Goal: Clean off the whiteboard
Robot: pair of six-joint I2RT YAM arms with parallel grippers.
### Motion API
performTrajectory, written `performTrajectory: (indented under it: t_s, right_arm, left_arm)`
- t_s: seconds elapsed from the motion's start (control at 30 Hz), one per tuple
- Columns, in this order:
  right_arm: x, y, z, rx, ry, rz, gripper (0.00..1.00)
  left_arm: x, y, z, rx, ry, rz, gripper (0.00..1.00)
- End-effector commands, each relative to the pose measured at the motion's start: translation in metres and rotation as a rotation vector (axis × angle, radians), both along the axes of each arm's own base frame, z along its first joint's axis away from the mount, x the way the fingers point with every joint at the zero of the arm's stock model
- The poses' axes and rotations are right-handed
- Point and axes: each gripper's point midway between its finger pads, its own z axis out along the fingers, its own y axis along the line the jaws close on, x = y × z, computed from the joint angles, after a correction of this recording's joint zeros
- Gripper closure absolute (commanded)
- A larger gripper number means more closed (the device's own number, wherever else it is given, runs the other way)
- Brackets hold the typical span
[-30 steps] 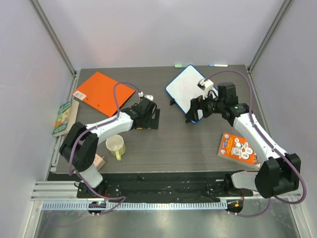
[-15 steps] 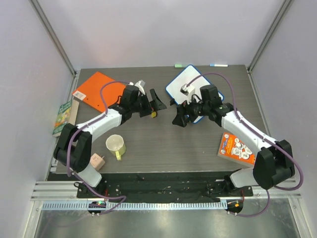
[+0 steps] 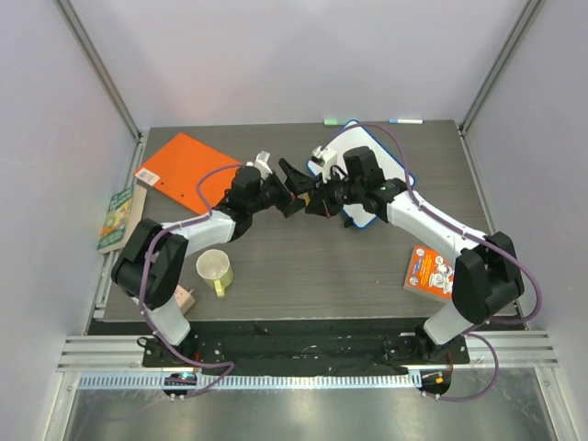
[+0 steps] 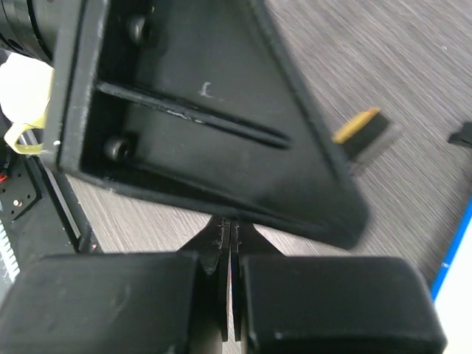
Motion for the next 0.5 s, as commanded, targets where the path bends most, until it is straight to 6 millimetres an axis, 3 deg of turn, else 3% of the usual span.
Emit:
performTrajectory:
  t_s: [0.0,0.2,0.3,0.33,0.4,0.43,0.47]
  right_arm:
    - [0.01,0.017,0.029,0.059,-0.061,0.016,0.99]
    - [0.02,0.015,0.015,0.011,-0.064,-0.024,0.99]
    - [0.024,0.01,0.01,-0.012,-0.086,-0.048,0.99]
    - [0.026,0.009,0.009,-0.017,-0.089,-0.058,0.98]
    - [0.03,0.007,0.007,-0.028,-0.094,-0.075,0.99]
    - [0.032,0.006,0.005,-0.04,-0.101,-0.08,0.99]
    - [0.033,0.006,0.004,-0.04,-0.104,-0.08,0.99]
  left_arm:
    - [0.003,-0.012,0.037,-0.134,-0.063,-0.015,0.03]
    - [-0.001,-0.01,0.041,-0.157,-0.068,-0.004,0.03]
    - [-0.006,-0.002,0.037,-0.1,-0.071,0.007,0.03]
    - [-0.01,0.001,0.046,-0.089,-0.09,0.01,0.03]
    - [-0.015,0.01,0.035,-0.022,-0.079,0.025,0.03]
    - [-0.02,0.016,0.047,-0.017,-0.106,0.029,0.02]
    - [-0.024,0.021,0.037,0.025,-0.092,0.031,0.01]
